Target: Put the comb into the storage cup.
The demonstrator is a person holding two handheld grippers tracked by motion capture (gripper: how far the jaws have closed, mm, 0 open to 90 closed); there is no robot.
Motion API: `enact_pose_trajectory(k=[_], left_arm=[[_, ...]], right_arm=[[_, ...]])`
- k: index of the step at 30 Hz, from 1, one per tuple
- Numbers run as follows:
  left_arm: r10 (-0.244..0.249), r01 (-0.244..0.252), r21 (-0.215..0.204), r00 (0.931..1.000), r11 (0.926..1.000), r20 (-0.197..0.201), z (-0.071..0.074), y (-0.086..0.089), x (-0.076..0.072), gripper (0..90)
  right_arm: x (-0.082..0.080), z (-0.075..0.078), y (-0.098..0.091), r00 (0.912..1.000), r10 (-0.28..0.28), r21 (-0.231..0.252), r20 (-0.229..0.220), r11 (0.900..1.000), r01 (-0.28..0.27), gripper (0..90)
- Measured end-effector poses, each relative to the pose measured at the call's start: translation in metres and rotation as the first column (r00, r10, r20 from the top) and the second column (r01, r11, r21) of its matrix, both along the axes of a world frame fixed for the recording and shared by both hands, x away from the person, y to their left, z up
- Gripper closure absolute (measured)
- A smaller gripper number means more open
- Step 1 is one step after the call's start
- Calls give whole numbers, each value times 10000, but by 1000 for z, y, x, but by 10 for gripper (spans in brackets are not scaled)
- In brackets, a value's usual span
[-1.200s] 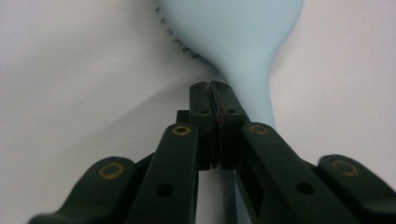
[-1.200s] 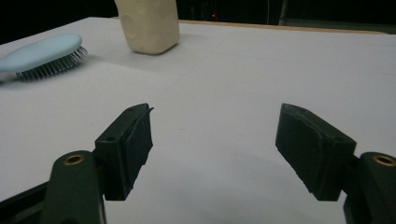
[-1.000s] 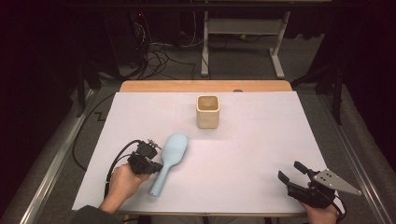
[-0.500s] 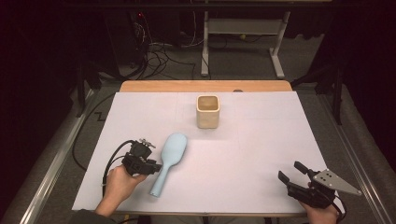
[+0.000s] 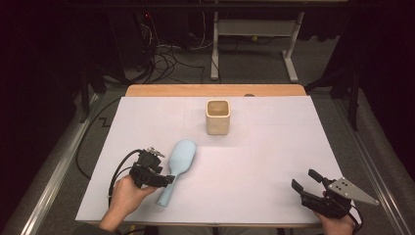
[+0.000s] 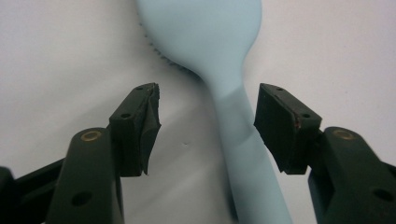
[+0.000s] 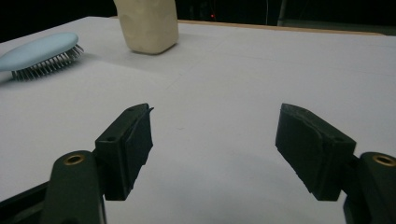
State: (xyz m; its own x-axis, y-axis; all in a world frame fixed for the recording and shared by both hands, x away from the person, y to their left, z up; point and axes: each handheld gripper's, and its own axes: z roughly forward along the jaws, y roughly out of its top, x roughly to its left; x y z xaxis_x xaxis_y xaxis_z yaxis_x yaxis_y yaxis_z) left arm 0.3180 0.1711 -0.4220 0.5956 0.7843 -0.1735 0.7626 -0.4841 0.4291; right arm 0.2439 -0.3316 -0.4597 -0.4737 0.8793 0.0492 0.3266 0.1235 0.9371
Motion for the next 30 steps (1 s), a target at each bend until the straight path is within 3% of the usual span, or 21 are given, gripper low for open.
enact_pose_trajectory(k=[7,16,30], left_arm=[[-179,177,545,9998,9984,36,-4,-12,-2,376],[-219,239,847,9995,9961,-244,-12,-23,2,348],[-275,321,1191,9988,9924,-399,-18,-29,6,443]], right_arm=[[0,0,-1,10000,-79,0,37,10000,79,279],[0,0,-1,10000,-59,-6,17,10000,59,278],[0,0,0,10000,-22,-25,7,10000,22,278]])
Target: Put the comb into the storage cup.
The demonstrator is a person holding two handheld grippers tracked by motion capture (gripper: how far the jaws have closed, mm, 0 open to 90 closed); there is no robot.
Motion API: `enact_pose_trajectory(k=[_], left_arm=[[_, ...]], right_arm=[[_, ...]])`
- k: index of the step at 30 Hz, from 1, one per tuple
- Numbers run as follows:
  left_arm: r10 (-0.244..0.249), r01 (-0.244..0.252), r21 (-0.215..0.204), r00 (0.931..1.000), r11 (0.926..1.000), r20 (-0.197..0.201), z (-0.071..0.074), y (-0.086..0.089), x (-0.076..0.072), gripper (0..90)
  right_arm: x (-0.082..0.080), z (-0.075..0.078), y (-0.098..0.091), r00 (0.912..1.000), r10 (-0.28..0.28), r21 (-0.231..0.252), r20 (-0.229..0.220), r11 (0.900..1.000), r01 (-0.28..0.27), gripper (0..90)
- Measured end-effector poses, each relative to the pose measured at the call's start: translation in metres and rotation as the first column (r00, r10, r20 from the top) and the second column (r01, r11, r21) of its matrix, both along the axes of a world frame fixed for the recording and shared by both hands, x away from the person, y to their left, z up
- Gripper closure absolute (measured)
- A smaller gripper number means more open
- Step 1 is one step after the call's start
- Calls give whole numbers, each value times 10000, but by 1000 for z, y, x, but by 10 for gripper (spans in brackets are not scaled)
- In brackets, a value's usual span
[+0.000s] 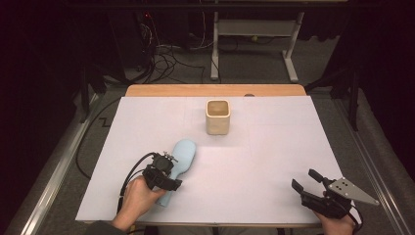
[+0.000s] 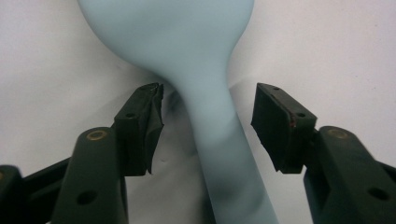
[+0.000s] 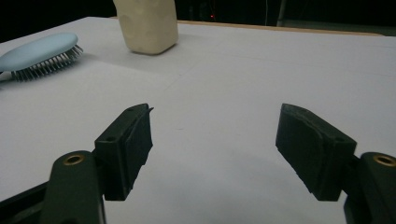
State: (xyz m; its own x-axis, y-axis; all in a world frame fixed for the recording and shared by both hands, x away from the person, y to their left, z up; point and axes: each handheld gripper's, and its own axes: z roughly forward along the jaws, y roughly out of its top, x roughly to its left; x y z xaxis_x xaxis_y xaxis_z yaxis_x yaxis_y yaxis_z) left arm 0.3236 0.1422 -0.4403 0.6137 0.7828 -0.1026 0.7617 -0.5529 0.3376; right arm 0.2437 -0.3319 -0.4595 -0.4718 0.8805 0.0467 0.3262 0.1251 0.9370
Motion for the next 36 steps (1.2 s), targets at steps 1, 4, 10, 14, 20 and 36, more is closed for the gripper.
enact_pose_trajectory(k=[1,4,10,14,20,36], left_arm=[[-6,6,14,10000,10000,-55,-1,-1,0,453],[-75,76,179,10000,9998,-51,-1,-2,0,499],[-121,122,172,9999,9998,-98,-1,-1,1,572],[-212,214,266,9997,9994,-81,-1,-3,0,601],[-232,234,309,9997,9992,-59,-1,-2,1,628],[-177,178,283,9998,9994,-10,-1,-1,3,676]], right_arm=[[0,0,0,10000,-3,7,-9,10000,3,278],[0,0,0,10000,1,0,-9,10000,-1,278],[0,0,0,10000,19,45,38,10000,-19,278],[0,0,0,10000,21,55,19,10000,-22,279],[0,0,0,10000,34,76,24,10000,-34,278],[0,0,0,10000,4,54,8,10000,-4,278]])
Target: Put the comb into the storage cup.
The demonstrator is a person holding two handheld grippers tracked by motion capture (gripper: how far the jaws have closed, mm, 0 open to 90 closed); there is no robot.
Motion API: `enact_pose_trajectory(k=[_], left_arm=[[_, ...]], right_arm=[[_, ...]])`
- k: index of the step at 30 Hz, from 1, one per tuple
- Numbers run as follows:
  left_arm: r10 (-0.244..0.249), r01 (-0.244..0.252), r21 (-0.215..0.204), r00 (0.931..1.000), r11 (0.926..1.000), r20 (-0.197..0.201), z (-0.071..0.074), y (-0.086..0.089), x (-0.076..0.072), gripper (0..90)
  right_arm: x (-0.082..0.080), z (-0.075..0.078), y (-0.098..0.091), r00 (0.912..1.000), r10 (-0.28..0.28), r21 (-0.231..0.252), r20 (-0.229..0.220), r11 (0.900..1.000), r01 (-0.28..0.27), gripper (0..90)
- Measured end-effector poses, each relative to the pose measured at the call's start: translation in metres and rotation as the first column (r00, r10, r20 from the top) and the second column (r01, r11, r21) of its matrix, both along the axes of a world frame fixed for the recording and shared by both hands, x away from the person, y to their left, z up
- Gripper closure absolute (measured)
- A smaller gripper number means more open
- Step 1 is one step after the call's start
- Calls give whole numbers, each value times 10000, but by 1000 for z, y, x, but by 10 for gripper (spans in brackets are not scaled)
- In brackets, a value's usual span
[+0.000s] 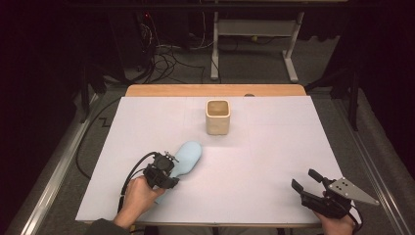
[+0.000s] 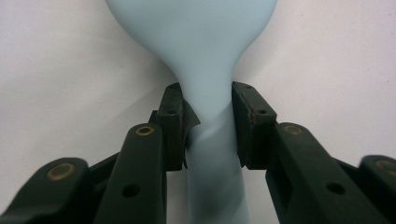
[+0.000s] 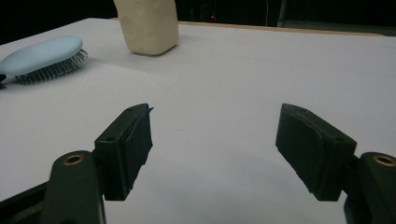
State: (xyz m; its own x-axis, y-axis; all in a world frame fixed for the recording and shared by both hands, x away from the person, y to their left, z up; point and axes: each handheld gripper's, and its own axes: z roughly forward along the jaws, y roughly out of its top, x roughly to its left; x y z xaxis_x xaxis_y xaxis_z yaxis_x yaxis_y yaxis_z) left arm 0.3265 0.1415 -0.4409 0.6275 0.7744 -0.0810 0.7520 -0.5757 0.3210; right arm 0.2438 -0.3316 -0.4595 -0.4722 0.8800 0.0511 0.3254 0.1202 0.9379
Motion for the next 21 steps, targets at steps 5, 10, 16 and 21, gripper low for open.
enact_pose_trajectory(k=[5,10,16,21], left_arm=[[53,-53,-5,9999,10000,113,0,0,1,685],[76,-77,27,9993,10000,361,1,-1,0,687],[65,-45,-247,9967,9997,809,5,-1,-2,688],[32,-3,-279,9947,9996,1026,7,-2,-3,689]], right_arm=[[0,0,0,10000,-2,-3,1,10000,2,278],[0,0,0,10000,-12,2,9,10000,12,277],[0,0,0,10000,-16,-2,1,10000,16,277],[0,0,0,10000,-21,9,14,10000,21,277]])
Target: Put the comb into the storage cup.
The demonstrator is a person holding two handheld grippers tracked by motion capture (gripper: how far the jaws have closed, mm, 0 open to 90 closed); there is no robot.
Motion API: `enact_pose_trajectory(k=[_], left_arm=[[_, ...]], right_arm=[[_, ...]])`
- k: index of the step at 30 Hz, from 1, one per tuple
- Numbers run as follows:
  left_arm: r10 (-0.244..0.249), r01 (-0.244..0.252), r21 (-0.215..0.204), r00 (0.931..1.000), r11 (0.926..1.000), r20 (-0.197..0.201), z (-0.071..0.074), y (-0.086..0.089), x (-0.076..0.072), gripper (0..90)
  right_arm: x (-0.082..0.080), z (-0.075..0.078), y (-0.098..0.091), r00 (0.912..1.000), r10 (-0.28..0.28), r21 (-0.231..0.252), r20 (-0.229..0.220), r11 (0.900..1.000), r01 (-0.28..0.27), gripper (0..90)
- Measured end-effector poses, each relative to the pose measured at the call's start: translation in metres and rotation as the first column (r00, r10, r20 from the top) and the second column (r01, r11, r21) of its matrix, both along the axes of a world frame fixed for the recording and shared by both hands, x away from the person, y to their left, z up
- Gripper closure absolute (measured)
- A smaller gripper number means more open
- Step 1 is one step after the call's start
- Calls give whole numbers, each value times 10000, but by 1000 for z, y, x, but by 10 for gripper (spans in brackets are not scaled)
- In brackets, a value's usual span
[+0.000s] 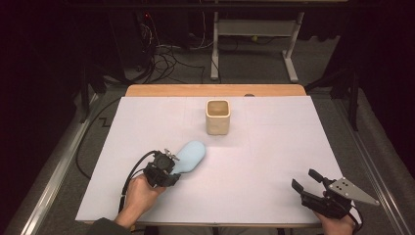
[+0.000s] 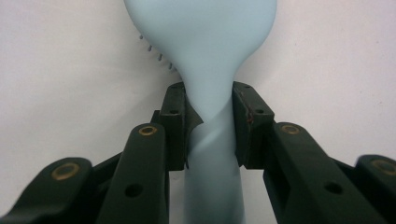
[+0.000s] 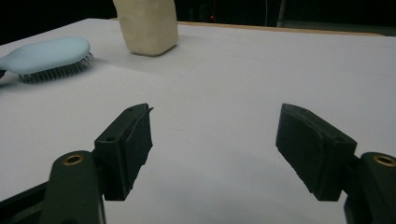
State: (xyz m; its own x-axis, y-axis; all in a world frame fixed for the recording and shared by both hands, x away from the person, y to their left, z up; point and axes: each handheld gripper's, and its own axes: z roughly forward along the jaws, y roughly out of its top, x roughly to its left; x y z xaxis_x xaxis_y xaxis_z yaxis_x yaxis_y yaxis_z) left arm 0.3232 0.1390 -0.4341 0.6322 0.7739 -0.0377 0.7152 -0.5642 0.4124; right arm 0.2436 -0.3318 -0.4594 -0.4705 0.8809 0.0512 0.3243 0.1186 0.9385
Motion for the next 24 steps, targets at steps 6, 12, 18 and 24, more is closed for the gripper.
enact_pose_trajectory(k=[6,12,18,24], left_arm=[[-27,30,-120,9998,9999,211,4,0,-1,690],[-111,122,-219,9987,9997,493,8,-1,-4,691],[-313,330,-277,9978,9991,593,10,-4,-7,691],[-434,465,-440,9966,9979,705,12,-5,-9,691]], right_arm=[[0,0,0,10000,14,14,52,10000,-14,277],[0,0,0,10000,24,38,75,10000,-25,277],[0,0,0,10000,22,37,90,10000,-23,277],[0,0,0,10000,21,43,87,10000,-22,278]])
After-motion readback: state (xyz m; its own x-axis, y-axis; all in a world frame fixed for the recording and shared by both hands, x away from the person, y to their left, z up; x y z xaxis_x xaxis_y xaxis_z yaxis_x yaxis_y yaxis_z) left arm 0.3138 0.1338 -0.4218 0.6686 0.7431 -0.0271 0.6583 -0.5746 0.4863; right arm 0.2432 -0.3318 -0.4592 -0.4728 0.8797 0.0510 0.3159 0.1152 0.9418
